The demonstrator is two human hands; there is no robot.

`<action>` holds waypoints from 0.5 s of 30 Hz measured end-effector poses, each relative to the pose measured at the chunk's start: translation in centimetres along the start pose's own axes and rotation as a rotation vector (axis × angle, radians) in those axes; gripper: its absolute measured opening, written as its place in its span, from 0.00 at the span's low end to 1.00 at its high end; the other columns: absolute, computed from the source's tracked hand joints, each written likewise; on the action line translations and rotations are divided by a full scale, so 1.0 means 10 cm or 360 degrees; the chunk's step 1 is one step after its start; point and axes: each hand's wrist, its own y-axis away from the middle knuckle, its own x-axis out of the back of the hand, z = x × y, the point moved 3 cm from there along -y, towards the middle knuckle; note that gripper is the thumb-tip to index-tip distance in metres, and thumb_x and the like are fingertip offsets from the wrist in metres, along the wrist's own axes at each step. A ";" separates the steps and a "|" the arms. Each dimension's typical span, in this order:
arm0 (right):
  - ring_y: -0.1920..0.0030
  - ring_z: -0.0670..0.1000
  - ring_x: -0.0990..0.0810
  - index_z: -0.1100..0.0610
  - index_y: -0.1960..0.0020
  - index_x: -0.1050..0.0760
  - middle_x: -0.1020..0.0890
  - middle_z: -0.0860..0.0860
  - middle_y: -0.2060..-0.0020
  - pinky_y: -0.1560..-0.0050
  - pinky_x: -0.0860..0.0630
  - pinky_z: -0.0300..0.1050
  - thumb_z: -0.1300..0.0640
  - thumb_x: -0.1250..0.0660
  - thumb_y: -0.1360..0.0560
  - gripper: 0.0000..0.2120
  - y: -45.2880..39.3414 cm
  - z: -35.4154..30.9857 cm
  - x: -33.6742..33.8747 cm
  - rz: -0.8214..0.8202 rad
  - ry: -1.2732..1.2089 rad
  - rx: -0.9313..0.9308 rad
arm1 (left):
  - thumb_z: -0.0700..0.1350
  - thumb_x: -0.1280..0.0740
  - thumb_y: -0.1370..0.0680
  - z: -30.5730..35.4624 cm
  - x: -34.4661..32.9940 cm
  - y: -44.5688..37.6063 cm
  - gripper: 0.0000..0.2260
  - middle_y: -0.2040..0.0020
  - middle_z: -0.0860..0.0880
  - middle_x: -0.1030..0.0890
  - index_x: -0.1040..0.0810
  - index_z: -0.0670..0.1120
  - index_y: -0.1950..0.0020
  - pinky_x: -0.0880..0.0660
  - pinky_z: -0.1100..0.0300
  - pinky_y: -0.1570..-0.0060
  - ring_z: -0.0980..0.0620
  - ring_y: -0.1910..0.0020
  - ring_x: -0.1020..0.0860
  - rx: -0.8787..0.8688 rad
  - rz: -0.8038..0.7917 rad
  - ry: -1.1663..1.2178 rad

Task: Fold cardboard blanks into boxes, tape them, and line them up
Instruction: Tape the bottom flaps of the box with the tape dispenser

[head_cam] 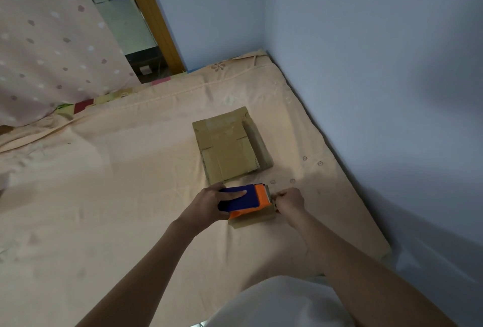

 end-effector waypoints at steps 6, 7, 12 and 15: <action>0.43 0.58 0.20 0.63 0.41 0.23 0.19 0.59 0.44 0.49 0.23 0.46 0.60 0.33 0.21 0.10 0.09 -0.05 -0.01 0.0125 0.0137 -0.0022 | 0.45 0.28 0.23 0.03 -0.01 -0.02 0.29 0.38 0.52 0.28 0.32 0.61 0.26 0.24 0.62 0.45 0.54 0.42 0.28 0.0019 0.0005 0.0029; 0.40 0.58 0.21 0.63 0.37 0.26 0.21 0.59 0.40 0.48 0.24 0.45 0.60 0.31 0.22 0.15 0.12 -0.05 0.02 0.0131 0.0136 -0.0028 | 0.45 0.28 0.23 0.03 -0.01 -0.02 0.29 0.38 0.52 0.28 0.32 0.61 0.26 0.23 0.62 0.45 0.54 0.42 0.28 0.0021 0.0002 0.0026; 0.48 0.50 0.20 0.60 0.39 0.20 0.17 0.55 0.45 0.49 0.26 0.37 0.65 0.30 0.25 0.14 0.21 -0.01 0.12 0.0144 0.0108 0.0389 | 0.45 0.28 0.23 0.03 0.00 -0.01 0.29 0.38 0.52 0.29 0.32 0.61 0.25 0.24 0.63 0.45 0.55 0.42 0.29 0.0021 0.0001 0.0026; 0.54 0.49 0.17 0.57 0.50 0.14 0.14 0.50 0.57 0.55 0.25 0.35 0.65 0.33 0.23 0.09 0.32 0.00 0.13 0.0057 -0.0016 0.0577 | 0.45 0.28 0.23 0.04 0.01 -0.01 0.28 0.38 0.52 0.29 0.32 0.60 0.25 0.25 0.64 0.45 0.55 0.42 0.29 0.0012 0.0000 0.0022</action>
